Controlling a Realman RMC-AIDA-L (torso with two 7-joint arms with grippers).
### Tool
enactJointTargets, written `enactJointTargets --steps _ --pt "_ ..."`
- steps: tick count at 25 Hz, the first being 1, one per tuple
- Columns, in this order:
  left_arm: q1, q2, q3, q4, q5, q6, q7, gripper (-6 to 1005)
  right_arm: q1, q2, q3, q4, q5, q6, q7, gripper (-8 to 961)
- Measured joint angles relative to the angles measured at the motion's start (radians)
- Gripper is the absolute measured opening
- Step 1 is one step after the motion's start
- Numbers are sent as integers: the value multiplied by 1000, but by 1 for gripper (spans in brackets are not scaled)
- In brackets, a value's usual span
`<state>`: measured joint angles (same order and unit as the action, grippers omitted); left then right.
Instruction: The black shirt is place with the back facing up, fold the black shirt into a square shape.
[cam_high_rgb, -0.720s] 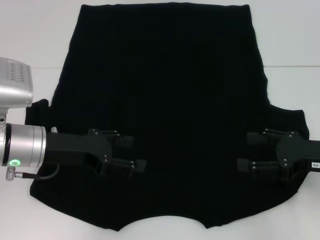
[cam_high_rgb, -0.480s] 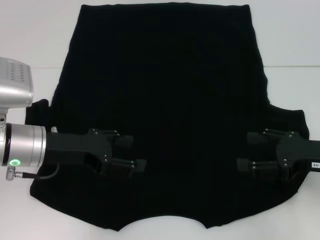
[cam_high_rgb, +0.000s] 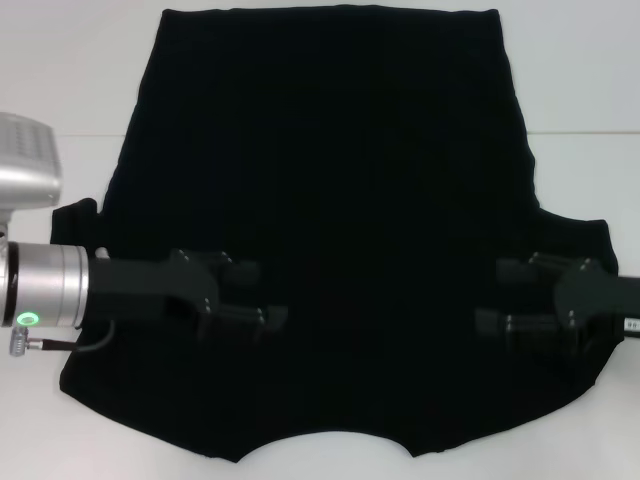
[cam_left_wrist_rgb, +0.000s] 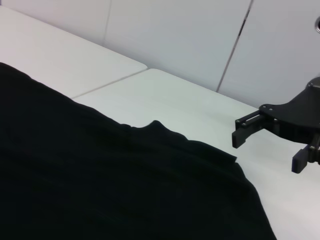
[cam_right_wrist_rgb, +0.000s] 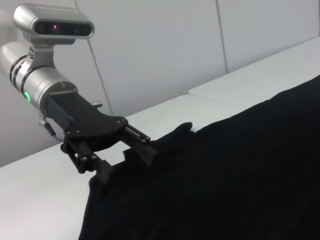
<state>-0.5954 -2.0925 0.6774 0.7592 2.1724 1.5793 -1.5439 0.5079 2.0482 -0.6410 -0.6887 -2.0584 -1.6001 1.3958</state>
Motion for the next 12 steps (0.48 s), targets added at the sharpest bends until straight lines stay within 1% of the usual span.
enactJointTargets --steps 2,3,6,9,11,12 --pt "0 -1 -35 0 -5 -28 -16 831 3 3 27 -3 3 15 23 929" --pt "-1 -2 -67 0 -6 -50 -33 831 6 6 49 -6 4 34 45 928" --pt "-6 -3 -154 -3 -18 -90 -81 829 27 10 102 -10 5 134 177 927" --pt "-4 2 -237 -5 -55 -118 -142 828 61 -2 109 -4 5 257 350 925" --pt "0 7 -284 -1 -73 -136 -213 827 88 -15 103 -2 2 332 473 924" --pt "3 12 -307 0 -77 -148 -264 827 102 -23 103 -3 1 360 535 923"
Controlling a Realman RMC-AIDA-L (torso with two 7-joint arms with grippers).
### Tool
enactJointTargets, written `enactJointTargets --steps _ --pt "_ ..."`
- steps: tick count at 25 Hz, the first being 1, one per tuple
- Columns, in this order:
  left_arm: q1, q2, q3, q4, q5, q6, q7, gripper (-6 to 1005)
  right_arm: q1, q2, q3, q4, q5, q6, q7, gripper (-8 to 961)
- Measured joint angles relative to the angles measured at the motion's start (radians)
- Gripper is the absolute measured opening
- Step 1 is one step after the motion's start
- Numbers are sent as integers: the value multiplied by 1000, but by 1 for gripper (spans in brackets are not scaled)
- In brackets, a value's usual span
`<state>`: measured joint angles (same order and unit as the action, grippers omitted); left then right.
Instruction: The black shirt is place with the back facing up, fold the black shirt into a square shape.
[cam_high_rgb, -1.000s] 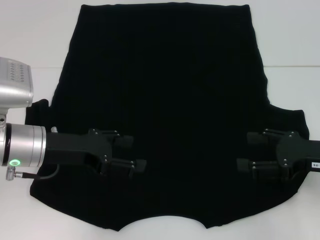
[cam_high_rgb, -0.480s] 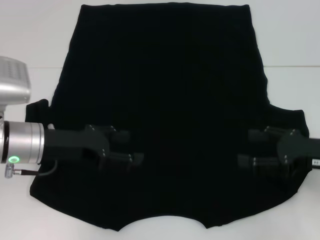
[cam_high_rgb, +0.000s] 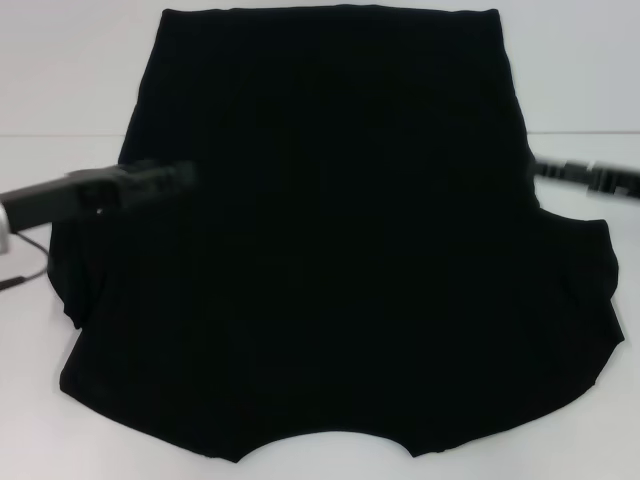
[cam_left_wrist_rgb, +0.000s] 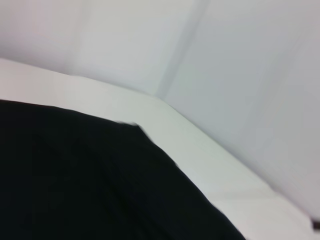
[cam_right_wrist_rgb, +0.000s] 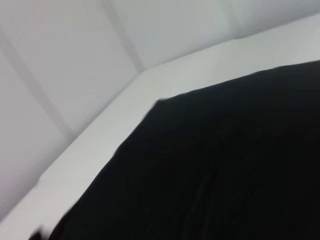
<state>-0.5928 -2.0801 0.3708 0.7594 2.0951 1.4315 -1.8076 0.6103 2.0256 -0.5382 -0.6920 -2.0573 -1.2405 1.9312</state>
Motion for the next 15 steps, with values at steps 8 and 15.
enactJointTargets --steps 8,15 --pt "48 41 -72 34 30 5 -306 789 88 -93 -4 4 -3 84 350 919" --pt "102 38 -172 63 126 10 -394 648 96 -111 -6 -4 -3 67 401 915"
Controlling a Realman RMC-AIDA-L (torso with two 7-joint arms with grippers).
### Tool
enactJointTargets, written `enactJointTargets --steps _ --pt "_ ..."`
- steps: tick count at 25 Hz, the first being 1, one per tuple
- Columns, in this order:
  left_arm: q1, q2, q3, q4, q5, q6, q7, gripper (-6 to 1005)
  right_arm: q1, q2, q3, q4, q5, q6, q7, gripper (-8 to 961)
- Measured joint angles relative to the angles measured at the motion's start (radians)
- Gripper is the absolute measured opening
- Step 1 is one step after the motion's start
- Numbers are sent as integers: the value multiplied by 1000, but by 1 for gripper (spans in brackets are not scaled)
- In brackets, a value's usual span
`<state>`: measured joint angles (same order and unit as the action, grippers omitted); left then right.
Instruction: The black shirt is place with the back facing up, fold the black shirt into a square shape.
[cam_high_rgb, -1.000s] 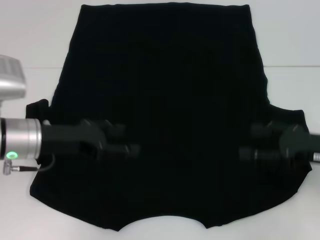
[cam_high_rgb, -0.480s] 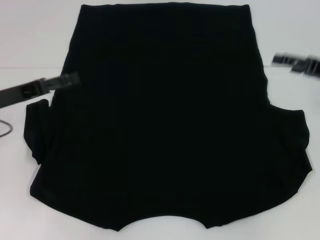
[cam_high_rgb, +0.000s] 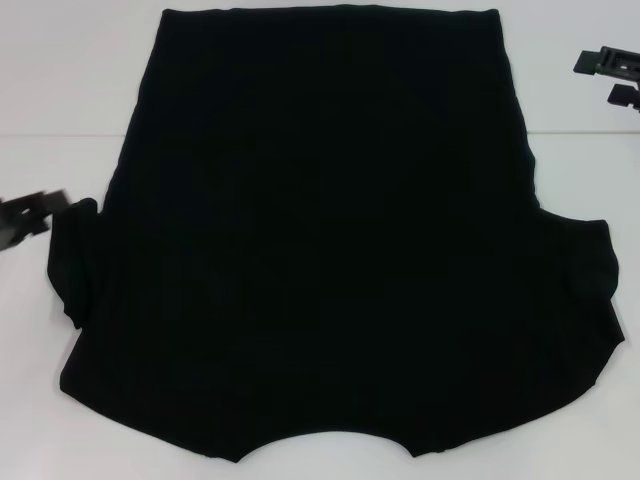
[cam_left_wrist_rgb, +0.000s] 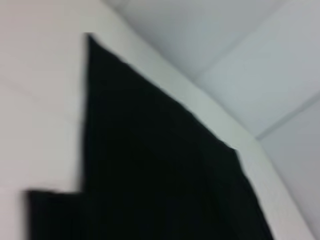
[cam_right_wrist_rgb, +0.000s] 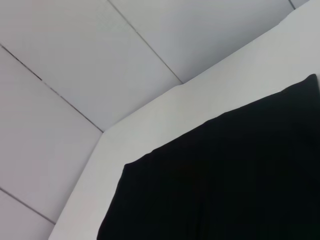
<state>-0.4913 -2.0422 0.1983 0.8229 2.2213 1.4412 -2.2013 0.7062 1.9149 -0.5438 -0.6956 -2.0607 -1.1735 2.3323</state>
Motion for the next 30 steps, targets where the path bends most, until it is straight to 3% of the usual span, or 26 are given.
enactJointTargets --steps 4,9,17,30 --pt "7 5 -59 5 95 4 -53 577 2 -2 -3 -1 -1 -10 1 913" --pt "7 4 -49 13 169 14 -38 575 7 -3 -24 6 -1 -10 2 910" --pt "7 -2 -38 13 180 -5 79 550 4 -3 -36 7 -1 -11 3 905" --pt "2 -22 79 -29 206 -142 73 476 -3 -2 -36 10 -1 -12 4 898"
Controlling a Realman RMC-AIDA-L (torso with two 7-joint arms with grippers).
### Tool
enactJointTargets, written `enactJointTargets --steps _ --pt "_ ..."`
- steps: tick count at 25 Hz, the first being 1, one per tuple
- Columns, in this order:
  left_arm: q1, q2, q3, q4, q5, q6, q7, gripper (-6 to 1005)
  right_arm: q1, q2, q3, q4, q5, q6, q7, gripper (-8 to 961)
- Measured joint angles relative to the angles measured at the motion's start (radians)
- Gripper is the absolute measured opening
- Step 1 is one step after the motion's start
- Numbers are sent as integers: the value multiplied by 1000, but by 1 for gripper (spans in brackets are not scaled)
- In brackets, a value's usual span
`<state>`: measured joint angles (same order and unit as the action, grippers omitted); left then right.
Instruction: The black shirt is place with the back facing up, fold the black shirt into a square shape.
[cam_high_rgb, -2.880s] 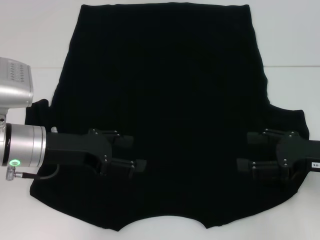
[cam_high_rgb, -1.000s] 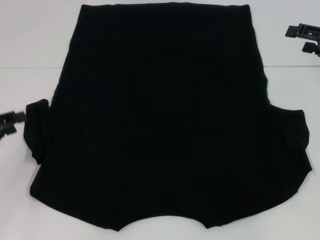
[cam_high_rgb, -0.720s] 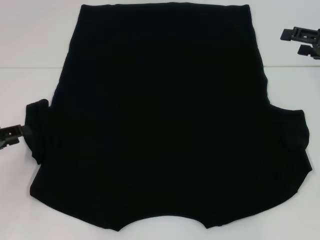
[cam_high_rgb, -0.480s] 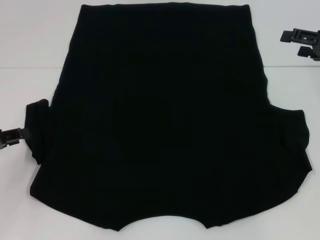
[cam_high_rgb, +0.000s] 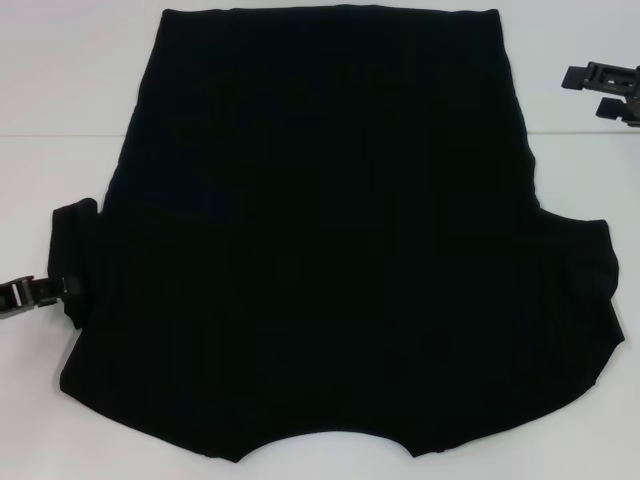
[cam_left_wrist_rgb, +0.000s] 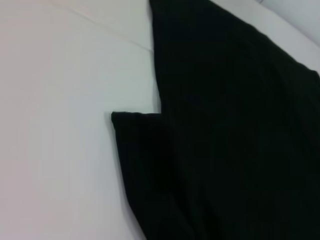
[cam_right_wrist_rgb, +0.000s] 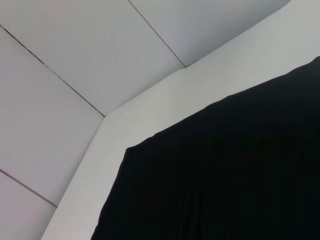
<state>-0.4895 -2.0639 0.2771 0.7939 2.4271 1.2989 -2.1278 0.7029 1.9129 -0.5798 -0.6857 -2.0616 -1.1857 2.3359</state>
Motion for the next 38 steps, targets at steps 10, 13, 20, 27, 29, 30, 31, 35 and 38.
enactJointTargets --steps 10,13,20,27,29,30,31,35,38 --pt "-6 -2 14 -20 2 -42 -2 454 -2 -1 3 0 2 -11 0 892" --pt "-6 -3 23 -20 4 -42 -3 447 -2 -1 6 0 3 -12 0 891" --pt "-6 -5 34 -21 6 -43 -14 432 -7 -2 9 0 4 -15 0 887" --pt "-12 -5 42 -21 33 -43 -54 416 -14 -2 9 0 6 -21 0 883" --pt "-16 -5 42 -21 42 -43 -56 319 -15 -2 10 0 6 -22 0 882" --pt "-17 -5 42 -21 46 -43 -59 271 -16 -2 10 0 6 -23 0 881" --pt "-18 -5 42 -21 48 -43 -61 222 -16 -2 10 0 6 -24 0 881" --pt "-16 -5 31 -21 39 -38 -66 90 -17 -3 12 0 6 -28 0 879" --pt "-14 -1 13 -20 21 -18 -66 6 -17 -3 15 0 6 -31 0 877"
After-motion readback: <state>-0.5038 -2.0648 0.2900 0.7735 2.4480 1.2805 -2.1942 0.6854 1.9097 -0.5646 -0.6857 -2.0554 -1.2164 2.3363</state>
